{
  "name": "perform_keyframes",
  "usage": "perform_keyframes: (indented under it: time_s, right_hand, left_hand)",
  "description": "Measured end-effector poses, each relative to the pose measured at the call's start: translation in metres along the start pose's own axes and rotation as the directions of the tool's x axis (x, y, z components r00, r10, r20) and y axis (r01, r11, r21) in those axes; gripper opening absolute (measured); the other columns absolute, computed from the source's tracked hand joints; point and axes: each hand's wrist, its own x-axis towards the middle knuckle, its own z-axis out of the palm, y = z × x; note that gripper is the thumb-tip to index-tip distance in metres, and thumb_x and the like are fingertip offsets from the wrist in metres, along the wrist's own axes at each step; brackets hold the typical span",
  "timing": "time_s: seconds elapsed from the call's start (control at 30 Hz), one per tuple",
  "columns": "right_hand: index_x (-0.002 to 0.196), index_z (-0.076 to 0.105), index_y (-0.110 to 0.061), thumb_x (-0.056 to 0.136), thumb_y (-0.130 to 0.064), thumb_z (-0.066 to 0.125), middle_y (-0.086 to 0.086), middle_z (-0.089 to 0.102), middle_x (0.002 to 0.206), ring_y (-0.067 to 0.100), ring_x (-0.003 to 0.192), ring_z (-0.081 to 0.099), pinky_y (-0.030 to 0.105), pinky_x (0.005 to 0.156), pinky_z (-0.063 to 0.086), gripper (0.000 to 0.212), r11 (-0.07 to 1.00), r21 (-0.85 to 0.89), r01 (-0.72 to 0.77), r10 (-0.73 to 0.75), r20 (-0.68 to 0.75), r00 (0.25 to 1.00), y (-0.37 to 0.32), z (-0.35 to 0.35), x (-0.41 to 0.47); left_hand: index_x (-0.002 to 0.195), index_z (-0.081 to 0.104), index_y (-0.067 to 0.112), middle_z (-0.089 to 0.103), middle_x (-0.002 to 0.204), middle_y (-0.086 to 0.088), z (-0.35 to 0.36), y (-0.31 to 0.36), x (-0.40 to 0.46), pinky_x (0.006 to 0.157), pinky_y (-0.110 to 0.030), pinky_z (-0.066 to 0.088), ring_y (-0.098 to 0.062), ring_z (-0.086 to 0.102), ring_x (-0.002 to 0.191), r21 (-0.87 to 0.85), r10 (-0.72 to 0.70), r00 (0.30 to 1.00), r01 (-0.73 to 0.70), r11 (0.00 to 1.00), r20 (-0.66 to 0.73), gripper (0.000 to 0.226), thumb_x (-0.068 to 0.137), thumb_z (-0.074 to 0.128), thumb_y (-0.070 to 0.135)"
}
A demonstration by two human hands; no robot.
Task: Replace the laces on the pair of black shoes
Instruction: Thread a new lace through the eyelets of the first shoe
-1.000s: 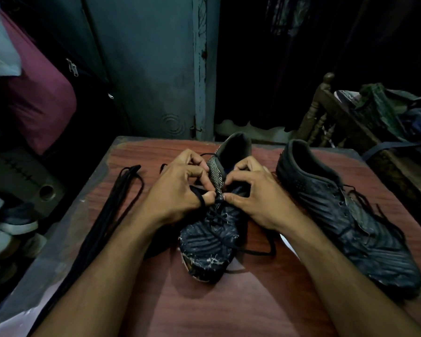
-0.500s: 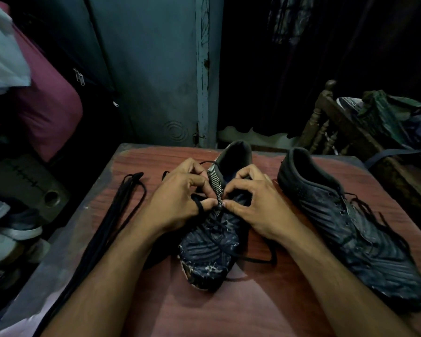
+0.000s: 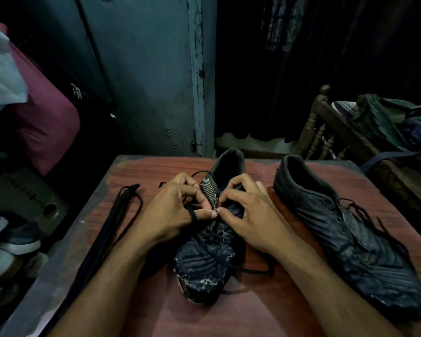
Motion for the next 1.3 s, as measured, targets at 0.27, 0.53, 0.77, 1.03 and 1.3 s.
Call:
perform_keyframes:
  time_s: [0.27,0.53,0.77,1.03,1.3]
  right_hand:
    - [0.096,0.058,-0.035,0.091,-0.043,0.055,-0.017,0.044,0.11,0.013,0.096,0.046,0.029,0.084,0.039,0.009,0.999,0.038,-0.009,0.011,-0.05,0.999,-0.007,-0.002,-0.002]
    - [0.091,0.048,-0.03,0.093,-0.04,0.043,-0.011,0.053,0.091,0.016,0.084,0.054,0.042,0.078,0.048,0.012,0.992,0.113,-0.06,0.081,-0.189,0.979,-0.012,-0.004,0.0]
    - [0.082,0.059,-0.03,0.081,-0.052,0.041,-0.011,0.053,0.087,0.013,0.086,0.047,0.035,0.08,0.043,0.029,0.992,0.022,-0.126,0.127,-0.086,0.988,-0.011,-0.008,0.003]
    - [0.115,0.064,-0.039,0.091,-0.054,0.062,-0.014,0.04,0.109,0.015,0.102,0.036,0.038,0.093,0.041,0.029,0.966,-0.244,-0.083,0.108,0.09,0.99,-0.016,-0.015,0.0]
    - [0.114,0.063,-0.042,0.09,-0.059,0.064,-0.018,0.038,0.12,0.013,0.108,0.032,0.037,0.096,0.036,0.03,0.966,-0.256,-0.04,0.092,0.198,0.976,-0.016,-0.024,0.001]
  left_hand:
    - [0.081,0.075,0.023,0.055,0.095,0.01,-0.001,-0.009,0.003,0.072,-0.008,0.044,0.006,0.058,0.081,-0.003,0.007,1.0,-0.007,1.0,-0.005,0.016,0.075,0.09,0.024]
    - [0.084,0.077,0.018,0.061,0.1,-0.003,0.006,-0.016,0.004,0.092,-0.038,0.054,-0.019,0.067,0.092,-0.373,-0.054,0.998,0.035,0.927,-0.041,0.024,0.101,0.062,0.027]
    - [0.087,0.077,0.026,0.059,0.093,0.012,0.0,-0.02,0.006,0.08,-0.018,0.049,-0.005,0.065,0.087,-0.173,0.028,0.999,-0.02,0.985,0.042,0.01,0.084,0.083,0.019]
    - [0.089,0.076,0.021,0.062,0.096,0.003,0.005,-0.022,0.004,0.084,-0.032,0.056,-0.015,0.068,0.089,-0.313,0.011,1.0,-0.013,0.95,-0.007,0.015,0.096,0.069,0.01]
    - [0.095,0.075,0.025,0.066,0.104,-0.009,0.004,-0.027,0.007,0.087,-0.039,0.055,-0.019,0.069,0.09,-0.282,0.022,1.0,-0.02,0.959,0.004,0.015,0.099,0.065,0.014]
